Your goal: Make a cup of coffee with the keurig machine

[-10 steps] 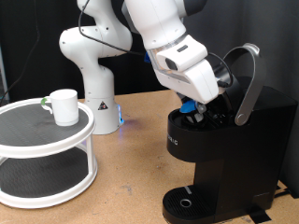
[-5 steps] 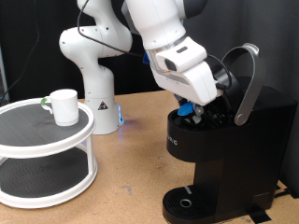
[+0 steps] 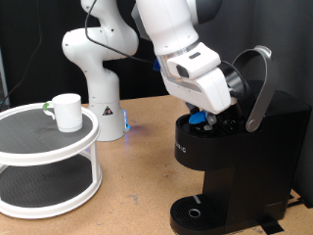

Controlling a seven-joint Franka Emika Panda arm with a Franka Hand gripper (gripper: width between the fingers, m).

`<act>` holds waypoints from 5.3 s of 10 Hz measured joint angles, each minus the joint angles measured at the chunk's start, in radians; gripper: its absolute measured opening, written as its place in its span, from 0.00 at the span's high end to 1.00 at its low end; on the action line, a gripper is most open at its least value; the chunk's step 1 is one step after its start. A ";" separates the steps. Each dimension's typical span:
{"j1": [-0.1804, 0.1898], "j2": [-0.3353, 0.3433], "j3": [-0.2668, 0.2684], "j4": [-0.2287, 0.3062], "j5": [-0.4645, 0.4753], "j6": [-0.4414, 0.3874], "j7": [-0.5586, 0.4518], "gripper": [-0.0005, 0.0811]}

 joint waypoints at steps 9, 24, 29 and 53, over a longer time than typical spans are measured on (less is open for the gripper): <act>-0.011 -0.026 -0.038 0.008 0.128 -0.104 -0.110 0.01; -0.072 -0.154 -0.160 0.141 0.259 -0.451 -0.127 0.01; -0.093 -0.125 -0.190 0.247 0.198 -0.604 -0.126 0.01; 0.008 -0.077 0.085 0.239 0.354 -0.316 0.064 0.16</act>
